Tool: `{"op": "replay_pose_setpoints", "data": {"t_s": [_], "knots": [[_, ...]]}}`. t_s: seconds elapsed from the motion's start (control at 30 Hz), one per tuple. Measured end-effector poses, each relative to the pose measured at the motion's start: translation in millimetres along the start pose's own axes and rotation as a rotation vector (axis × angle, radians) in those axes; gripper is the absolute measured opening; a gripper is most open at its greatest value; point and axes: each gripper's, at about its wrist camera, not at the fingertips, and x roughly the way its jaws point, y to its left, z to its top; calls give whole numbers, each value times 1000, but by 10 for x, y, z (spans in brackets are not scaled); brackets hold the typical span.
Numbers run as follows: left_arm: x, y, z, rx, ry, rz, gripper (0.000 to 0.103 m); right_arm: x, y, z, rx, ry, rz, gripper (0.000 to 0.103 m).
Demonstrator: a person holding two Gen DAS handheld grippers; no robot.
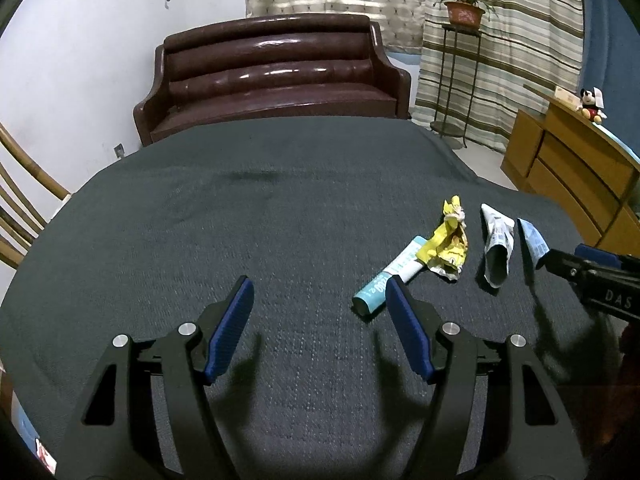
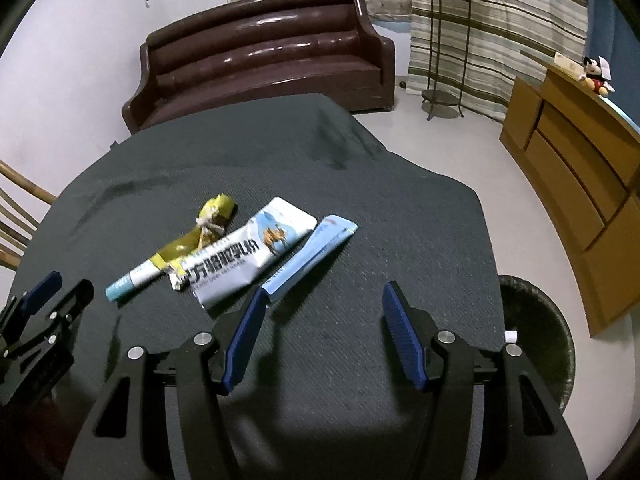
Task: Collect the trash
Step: 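Grasp the light-blue tube with the right tool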
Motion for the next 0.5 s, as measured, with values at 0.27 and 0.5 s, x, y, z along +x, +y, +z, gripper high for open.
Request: {"op": "replay_pose_setpoints", "data": {"t_s": [0.27, 0.5], "knots": [[56, 38, 65, -3, 7, 4, 67, -11, -94, 8, 11, 7, -28, 60], [92, 52, 94, -2, 7, 1, 67, -94, -316, -30, 46, 4, -73, 60]]}}
